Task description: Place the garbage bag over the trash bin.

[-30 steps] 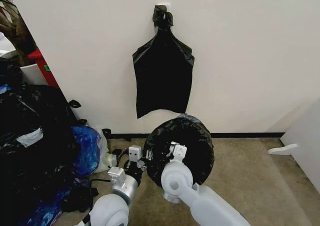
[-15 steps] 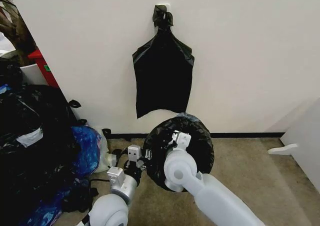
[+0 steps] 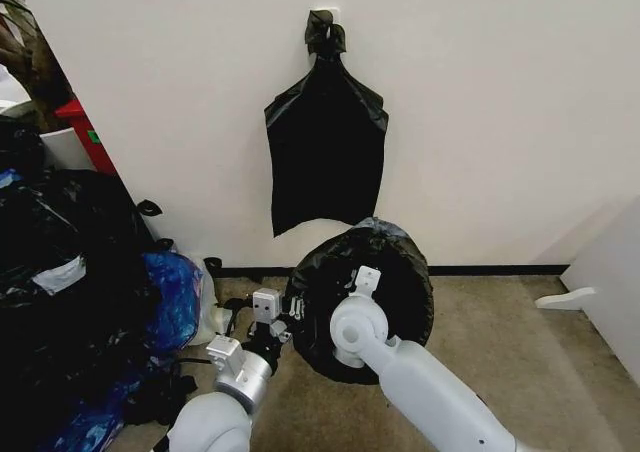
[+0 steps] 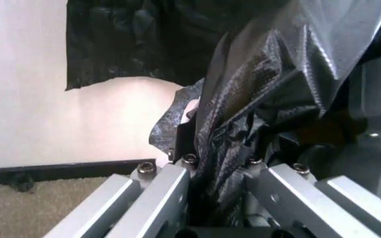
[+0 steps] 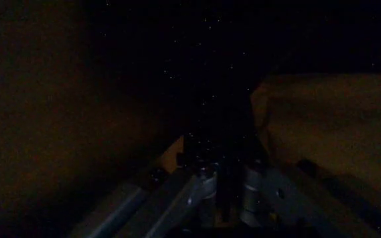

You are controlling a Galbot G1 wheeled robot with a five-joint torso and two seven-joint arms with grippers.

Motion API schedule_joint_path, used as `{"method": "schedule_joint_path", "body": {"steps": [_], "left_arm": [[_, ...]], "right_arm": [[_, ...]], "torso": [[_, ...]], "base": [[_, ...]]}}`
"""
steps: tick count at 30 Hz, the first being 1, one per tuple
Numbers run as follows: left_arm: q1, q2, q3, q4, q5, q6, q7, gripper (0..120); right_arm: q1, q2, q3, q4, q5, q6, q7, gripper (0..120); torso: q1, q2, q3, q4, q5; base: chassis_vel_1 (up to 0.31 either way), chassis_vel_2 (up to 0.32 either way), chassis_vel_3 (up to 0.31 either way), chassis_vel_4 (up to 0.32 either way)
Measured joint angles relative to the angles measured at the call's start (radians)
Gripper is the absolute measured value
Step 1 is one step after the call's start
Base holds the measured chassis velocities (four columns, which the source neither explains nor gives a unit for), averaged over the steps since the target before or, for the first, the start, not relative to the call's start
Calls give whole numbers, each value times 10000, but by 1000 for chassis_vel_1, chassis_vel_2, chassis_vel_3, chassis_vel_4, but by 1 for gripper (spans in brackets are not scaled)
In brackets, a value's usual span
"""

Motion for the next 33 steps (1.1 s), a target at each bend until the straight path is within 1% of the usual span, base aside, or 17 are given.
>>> {"method": "schedule_joint_path", "body": {"steps": [4,6,9,14,23,33], "left_arm": [[35,-11,-58,2,46,-6,23,1],[-16,-47,-115,142,50,-35,43,1],[-127,-113,-139,350,44,-35,15,1],[-193,-177,-121,496,35,-18,-22,1],[203,-153,-204,407,339,-23,197,1],[203,-188,-113,325,375,-24,226,1]], "right_arm": [[-74,-56,-35,176,-5,4,43,0],[-140,-153,-129,547,28,13,162,0],[-179,-262,-337,1166,188,29,368,0],[-183,-256,-551,1617,310,56,548,0],[92,-214,-212,1093,336,67,321,0],[131,-262,-151,1050,366,81,285,0]], "torso": [[0,0,0,0,1],[0,0,0,-3,-1],[0,0,0,-2,1],[0,0,0,0,0],[0,0,0,0,0],[0,0,0,0,0]], "base": [[0,0,0,0],[0,0,0,0],[0,0,0,0],[0,0,0,0],[0,0,0,0],[0,0,0,0]]}}
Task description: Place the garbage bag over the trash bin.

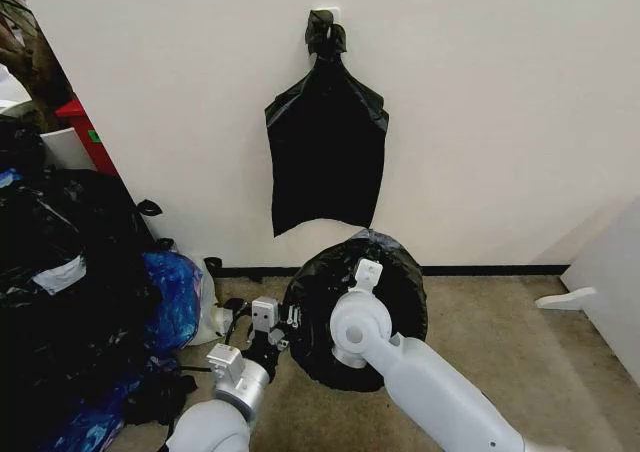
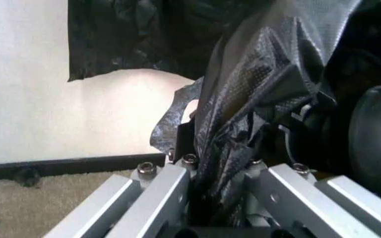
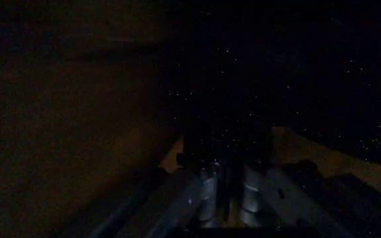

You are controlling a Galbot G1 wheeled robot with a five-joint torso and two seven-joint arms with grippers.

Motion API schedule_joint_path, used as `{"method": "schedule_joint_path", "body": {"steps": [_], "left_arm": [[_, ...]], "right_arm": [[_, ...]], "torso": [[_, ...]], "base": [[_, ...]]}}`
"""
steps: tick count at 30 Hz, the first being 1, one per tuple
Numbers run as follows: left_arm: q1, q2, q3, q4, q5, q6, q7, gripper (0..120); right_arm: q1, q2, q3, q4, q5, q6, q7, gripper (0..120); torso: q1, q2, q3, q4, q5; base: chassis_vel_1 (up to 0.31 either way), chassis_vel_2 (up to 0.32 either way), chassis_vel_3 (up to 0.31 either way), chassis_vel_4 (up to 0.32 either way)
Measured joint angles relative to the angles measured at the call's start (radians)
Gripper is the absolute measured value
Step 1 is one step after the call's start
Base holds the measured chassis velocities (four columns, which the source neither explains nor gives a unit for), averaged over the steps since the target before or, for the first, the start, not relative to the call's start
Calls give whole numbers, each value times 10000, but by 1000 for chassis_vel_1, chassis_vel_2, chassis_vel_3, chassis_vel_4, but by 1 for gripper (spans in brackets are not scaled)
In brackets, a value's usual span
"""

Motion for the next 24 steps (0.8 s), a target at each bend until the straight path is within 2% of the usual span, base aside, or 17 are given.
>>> {"method": "schedule_joint_path", "body": {"steps": [5,18,24], "left_arm": [[-172,-86,-63,108,-95,6,-96,1],[-154,-116,-39,14,-124,30,-100,1],[-129,-113,-80,-19,-106,38,-95,1]], "right_arm": [[-413,-122,-255,541,1,0,-8,0],[-376,424,-754,201,-163,21,-318,0],[-394,255,-720,372,-160,34,-225,0]], "torso": [[0,0,0,-1,0],[0,0,0,0,-1],[0,0,0,0,0]], "base": [[0,0,0,0],[0,0,0,0],[0,0,0,0]]}}
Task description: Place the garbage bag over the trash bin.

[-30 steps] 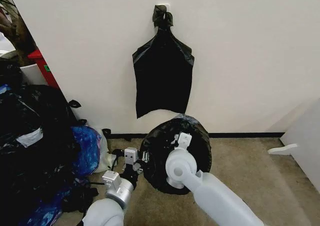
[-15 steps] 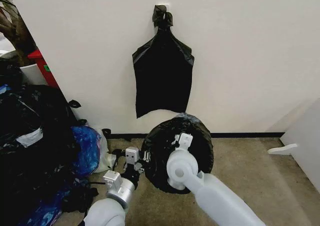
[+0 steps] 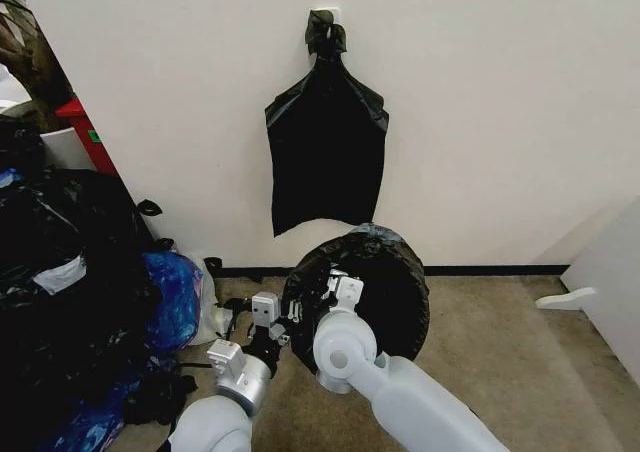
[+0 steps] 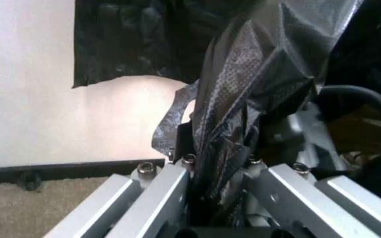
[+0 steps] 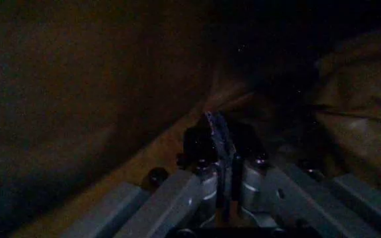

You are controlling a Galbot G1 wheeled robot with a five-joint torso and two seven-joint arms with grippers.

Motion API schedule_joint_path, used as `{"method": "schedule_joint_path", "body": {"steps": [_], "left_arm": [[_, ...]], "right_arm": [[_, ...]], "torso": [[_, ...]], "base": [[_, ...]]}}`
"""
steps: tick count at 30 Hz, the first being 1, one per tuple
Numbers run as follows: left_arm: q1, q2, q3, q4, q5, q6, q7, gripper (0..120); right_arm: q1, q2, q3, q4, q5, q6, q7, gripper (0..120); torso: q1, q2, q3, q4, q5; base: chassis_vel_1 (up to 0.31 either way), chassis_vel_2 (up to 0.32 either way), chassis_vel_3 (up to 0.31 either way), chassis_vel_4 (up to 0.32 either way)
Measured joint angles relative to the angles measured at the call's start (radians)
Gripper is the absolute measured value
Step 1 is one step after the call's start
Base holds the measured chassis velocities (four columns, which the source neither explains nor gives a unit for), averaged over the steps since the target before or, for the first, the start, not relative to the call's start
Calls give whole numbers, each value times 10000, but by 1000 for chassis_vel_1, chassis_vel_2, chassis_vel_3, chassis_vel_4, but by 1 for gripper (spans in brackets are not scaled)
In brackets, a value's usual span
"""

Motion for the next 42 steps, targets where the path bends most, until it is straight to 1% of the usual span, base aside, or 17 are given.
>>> {"method": "schedule_joint_path", "body": {"steps": [2,7,14,19,22,26,29,35,42], "left_arm": [[29,20,-41,-9,10,-1,0,1],[-31,6,-52,27,13,-10,8,1],[14,55,-86,-103,11,-14,9,1],[38,53,-99,-172,11,-20,10,1],[37,50,-99,-174,12,-21,10,1],[53,33,-84,-138,35,-27,17,1],[71,23,-67,-144,40,-28,25,1],[165,104,-115,-316,46,-39,32,1],[177,109,-97,-462,38,-45,28,1]], "right_arm": [[-86,-207,81,180,56,12,59,0],[-330,-333,282,270,53,98,124,0],[-720,-432,766,-67,75,87,76,0],[-848,-429,893,-151,222,58,151,0],[-840,-428,891,-49,224,63,176,0],[-442,-506,651,519,277,86,315,0],[-261,-478,615,528,271,87,330,0],[-47,-320,798,-329,45,53,63,0],[-58,-115,994,-968,-157,31,-258,0]], "torso": [[0,0,0,-1,0],[0,0,0,-1,1],[0,0,0,-1,1],[0,0,0,-1,0],[0,0,0,-1,1],[0,0,0,0,-1],[0,0,0,-1,-1],[0,0,0,-1,0],[0,0,0,-1,0]], "base": [[0,0,0,0],[0,0,0,0],[0,0,0,0],[0,0,0,0],[0,0,0,0],[0,0,0,0],[0,0,0,0],[0,0,0,0],[0,0,0,0]]}}
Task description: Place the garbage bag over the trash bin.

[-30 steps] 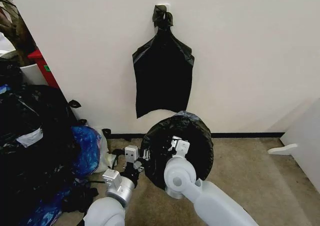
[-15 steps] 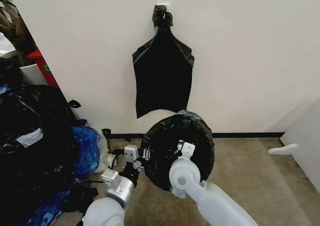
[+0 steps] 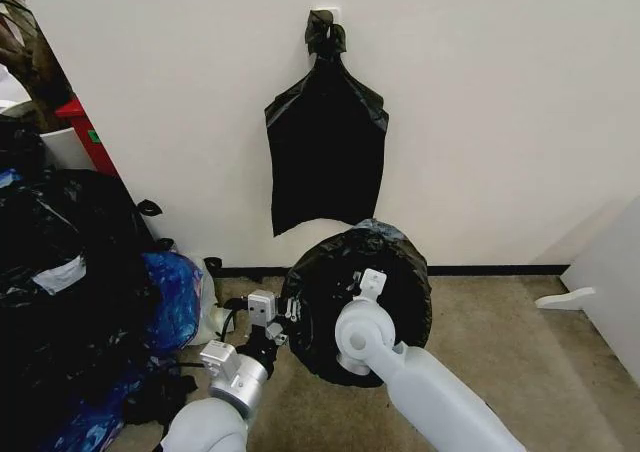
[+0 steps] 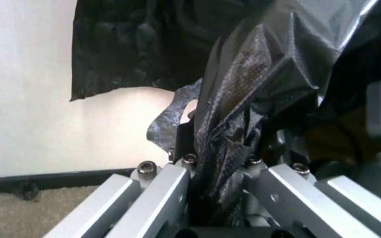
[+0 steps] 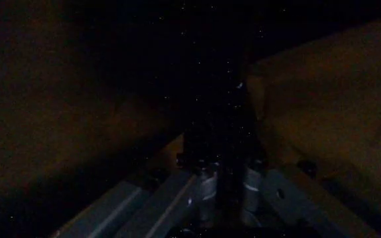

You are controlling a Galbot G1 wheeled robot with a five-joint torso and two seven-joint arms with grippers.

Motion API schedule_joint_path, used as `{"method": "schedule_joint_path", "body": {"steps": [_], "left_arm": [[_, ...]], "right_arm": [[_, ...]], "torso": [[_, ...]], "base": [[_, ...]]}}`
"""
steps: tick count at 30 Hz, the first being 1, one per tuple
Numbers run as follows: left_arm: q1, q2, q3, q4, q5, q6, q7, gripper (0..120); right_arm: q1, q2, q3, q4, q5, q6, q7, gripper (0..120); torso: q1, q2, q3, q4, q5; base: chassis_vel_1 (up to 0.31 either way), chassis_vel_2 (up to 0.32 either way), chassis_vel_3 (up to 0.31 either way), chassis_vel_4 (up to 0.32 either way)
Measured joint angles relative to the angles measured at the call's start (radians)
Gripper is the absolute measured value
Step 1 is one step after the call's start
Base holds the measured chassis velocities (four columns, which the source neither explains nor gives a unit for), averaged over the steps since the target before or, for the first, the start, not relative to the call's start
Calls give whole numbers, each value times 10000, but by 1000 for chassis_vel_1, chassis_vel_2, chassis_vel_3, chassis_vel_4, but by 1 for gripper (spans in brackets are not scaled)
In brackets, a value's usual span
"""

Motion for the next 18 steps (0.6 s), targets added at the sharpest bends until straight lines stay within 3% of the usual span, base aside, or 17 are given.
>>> {"method": "schedule_joint_path", "body": {"steps": [5,18], "left_arm": [[-20,3,7,20,-1,-2,4,1],[-306,-87,-31,557,-627,184,-327,1]], "right_arm": [[-15,-59,16,221,4,9,4,0],[-595,-884,-934,2765,-268,-145,2,0]], "torso": [[0,0,0,1,2],[0,0,0,0,0]], "base": [[0,0,0,0],[0,0,0,0]]}}
